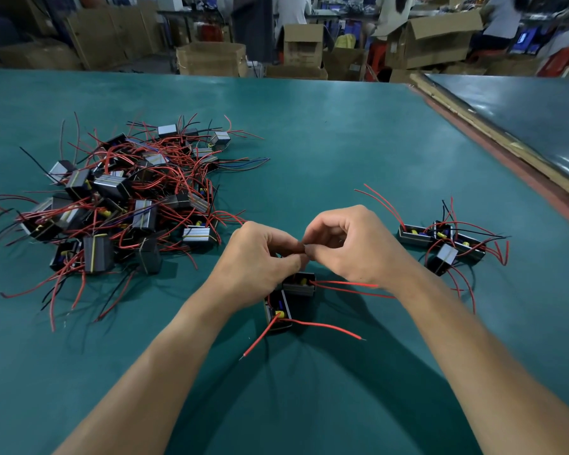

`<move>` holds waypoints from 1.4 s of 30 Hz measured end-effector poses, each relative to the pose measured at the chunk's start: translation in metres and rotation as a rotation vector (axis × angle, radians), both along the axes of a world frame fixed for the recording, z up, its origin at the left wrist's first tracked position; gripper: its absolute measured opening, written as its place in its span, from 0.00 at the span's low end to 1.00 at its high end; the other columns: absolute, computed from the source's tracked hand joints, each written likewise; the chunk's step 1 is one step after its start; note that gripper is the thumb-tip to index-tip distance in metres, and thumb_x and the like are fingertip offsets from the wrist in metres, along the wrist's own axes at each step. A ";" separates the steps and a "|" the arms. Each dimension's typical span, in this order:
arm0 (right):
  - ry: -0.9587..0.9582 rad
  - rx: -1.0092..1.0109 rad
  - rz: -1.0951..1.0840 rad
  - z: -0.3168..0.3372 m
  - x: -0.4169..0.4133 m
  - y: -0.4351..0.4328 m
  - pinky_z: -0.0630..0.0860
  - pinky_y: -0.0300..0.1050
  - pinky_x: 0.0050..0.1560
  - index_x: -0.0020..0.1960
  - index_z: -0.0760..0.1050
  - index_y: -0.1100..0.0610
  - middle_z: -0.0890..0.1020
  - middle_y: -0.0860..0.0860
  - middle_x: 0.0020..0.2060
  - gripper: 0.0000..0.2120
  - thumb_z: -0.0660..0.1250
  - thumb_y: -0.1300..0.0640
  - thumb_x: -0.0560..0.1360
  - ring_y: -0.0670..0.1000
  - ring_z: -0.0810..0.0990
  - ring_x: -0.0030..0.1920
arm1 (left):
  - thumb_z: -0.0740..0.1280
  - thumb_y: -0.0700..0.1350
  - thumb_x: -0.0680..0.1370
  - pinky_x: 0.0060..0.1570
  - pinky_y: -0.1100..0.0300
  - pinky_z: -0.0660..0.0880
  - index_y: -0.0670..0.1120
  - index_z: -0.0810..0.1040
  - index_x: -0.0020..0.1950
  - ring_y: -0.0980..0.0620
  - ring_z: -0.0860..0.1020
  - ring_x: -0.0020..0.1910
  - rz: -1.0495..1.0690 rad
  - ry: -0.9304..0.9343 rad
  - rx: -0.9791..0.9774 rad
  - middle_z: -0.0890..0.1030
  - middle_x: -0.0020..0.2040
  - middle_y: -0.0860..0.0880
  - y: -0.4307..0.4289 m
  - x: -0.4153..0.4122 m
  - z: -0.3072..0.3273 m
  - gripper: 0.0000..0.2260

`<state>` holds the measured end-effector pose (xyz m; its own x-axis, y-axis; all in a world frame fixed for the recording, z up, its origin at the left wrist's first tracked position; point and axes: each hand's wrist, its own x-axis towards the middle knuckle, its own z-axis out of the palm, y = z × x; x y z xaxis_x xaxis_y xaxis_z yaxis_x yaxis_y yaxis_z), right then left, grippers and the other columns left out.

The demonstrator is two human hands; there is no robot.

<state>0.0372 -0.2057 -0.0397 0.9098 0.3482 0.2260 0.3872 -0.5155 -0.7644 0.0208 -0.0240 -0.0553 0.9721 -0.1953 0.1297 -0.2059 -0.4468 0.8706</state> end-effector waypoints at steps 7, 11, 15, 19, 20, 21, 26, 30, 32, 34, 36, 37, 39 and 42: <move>0.033 0.018 0.043 0.003 0.001 -0.003 0.77 0.43 0.37 0.39 0.84 0.51 0.85 0.47 0.32 0.09 0.72 0.64 0.71 0.49 0.82 0.33 | 0.73 0.40 0.74 0.30 0.62 0.68 0.49 0.85 0.36 0.58 0.70 0.26 0.013 0.071 -0.057 0.82 0.30 0.51 -0.001 0.001 0.003 0.08; 0.030 0.023 0.053 0.003 0.000 -0.003 0.81 0.44 0.40 0.41 0.85 0.53 0.86 0.47 0.33 0.08 0.72 0.65 0.68 0.48 0.84 0.35 | 0.72 0.38 0.75 0.33 0.58 0.67 0.46 0.85 0.37 0.52 0.69 0.29 -0.008 0.113 -0.114 0.82 0.34 0.41 0.001 0.001 0.004 0.08; 0.026 0.005 0.053 0.004 -0.002 -0.002 0.81 0.43 0.40 0.41 0.86 0.52 0.85 0.46 0.33 0.10 0.72 0.66 0.68 0.48 0.84 0.35 | 0.73 0.38 0.74 0.30 0.62 0.66 0.48 0.86 0.37 0.55 0.67 0.27 0.001 0.117 -0.122 0.80 0.28 0.52 0.001 0.001 0.004 0.08; 0.024 -0.014 0.068 0.005 -0.001 -0.003 0.78 0.39 0.38 0.41 0.85 0.51 0.85 0.45 0.33 0.10 0.72 0.66 0.68 0.45 0.82 0.33 | 0.75 0.38 0.73 0.32 0.59 0.63 0.49 0.86 0.38 0.52 0.65 0.29 0.012 0.119 -0.129 0.76 0.27 0.53 0.000 0.001 0.003 0.07; 0.023 -0.020 0.067 0.005 -0.001 -0.003 0.78 0.39 0.38 0.41 0.85 0.51 0.85 0.45 0.33 0.10 0.72 0.65 0.68 0.45 0.82 0.33 | 0.75 0.38 0.73 0.31 0.60 0.62 0.50 0.86 0.38 0.53 0.64 0.29 0.011 0.111 -0.122 0.75 0.26 0.54 0.000 0.001 0.003 0.07; 0.020 -0.026 0.064 0.005 -0.002 -0.003 0.78 0.40 0.38 0.41 0.85 0.51 0.85 0.45 0.32 0.09 0.73 0.64 0.68 0.44 0.82 0.33 | 0.75 0.39 0.73 0.30 0.61 0.62 0.50 0.86 0.38 0.53 0.63 0.28 0.009 0.099 -0.111 0.75 0.26 0.54 0.000 0.000 0.003 0.06; 0.032 -0.009 0.030 0.007 -0.002 -0.003 0.73 0.36 0.34 0.39 0.84 0.51 0.84 0.45 0.31 0.08 0.72 0.63 0.69 0.43 0.79 0.30 | 0.75 0.41 0.72 0.26 0.65 0.61 0.53 0.86 0.39 0.56 0.62 0.24 0.026 -0.071 -0.018 0.72 0.23 0.55 -0.002 -0.002 0.003 0.06; 0.179 0.064 -0.030 0.010 -0.002 -0.003 0.75 0.41 0.32 0.37 0.80 0.55 0.84 0.51 0.30 0.09 0.71 0.68 0.69 0.48 0.78 0.27 | 0.75 0.42 0.72 0.24 0.69 0.60 0.52 0.86 0.40 0.58 0.62 0.20 0.067 -0.250 0.052 0.70 0.19 0.57 -0.005 -0.005 0.001 0.04; 0.346 0.190 -0.069 0.011 -0.002 -0.003 0.77 0.41 0.30 0.37 0.79 0.59 0.84 0.55 0.29 0.09 0.71 0.71 0.70 0.47 0.76 0.25 | 0.75 0.43 0.72 0.24 0.69 0.59 0.51 0.87 0.41 0.57 0.62 0.20 0.072 -0.280 0.057 0.69 0.19 0.56 -0.006 -0.005 0.000 0.03; 0.464 0.252 -0.080 0.013 -0.002 -0.005 0.77 0.40 0.29 0.37 0.78 0.59 0.84 0.56 0.30 0.08 0.71 0.70 0.71 0.46 0.76 0.25 | 0.75 0.44 0.73 0.24 0.66 0.58 0.52 0.87 0.41 0.57 0.60 0.22 0.067 -0.262 0.028 0.67 0.20 0.55 -0.006 -0.004 -0.002 0.03; 0.486 0.261 -0.061 0.014 -0.001 -0.006 0.78 0.39 0.30 0.38 0.79 0.60 0.84 0.55 0.30 0.07 0.71 0.70 0.72 0.46 0.77 0.25 | 0.75 0.45 0.73 0.25 0.64 0.57 0.53 0.87 0.42 0.55 0.59 0.23 0.064 -0.222 -0.011 0.66 0.20 0.55 -0.006 -0.002 -0.004 0.03; 0.464 0.259 -0.052 0.014 -0.002 -0.007 0.78 0.39 0.30 0.39 0.79 0.61 0.84 0.54 0.30 0.07 0.71 0.70 0.73 0.46 0.77 0.25 | 0.75 0.45 0.73 0.25 0.64 0.57 0.53 0.87 0.42 0.56 0.60 0.23 0.066 -0.201 -0.027 0.67 0.20 0.56 -0.006 -0.001 -0.004 0.03; 0.373 0.214 -0.043 0.013 -0.002 -0.007 0.79 0.40 0.31 0.40 0.80 0.61 0.85 0.54 0.30 0.06 0.71 0.70 0.72 0.46 0.78 0.26 | 0.74 0.43 0.73 0.25 0.68 0.61 0.51 0.87 0.42 0.60 0.63 0.22 0.073 -0.159 -0.053 0.72 0.21 0.59 -0.005 0.000 -0.004 0.03; 0.171 0.047 -0.032 0.011 -0.002 -0.005 0.79 0.44 0.37 0.40 0.82 0.55 0.85 0.51 0.32 0.07 0.75 0.66 0.70 0.49 0.81 0.30 | 0.73 0.40 0.74 0.27 0.72 0.66 0.47 0.87 0.41 0.65 0.69 0.23 0.061 -0.062 -0.108 0.81 0.28 0.57 -0.004 0.001 0.000 0.04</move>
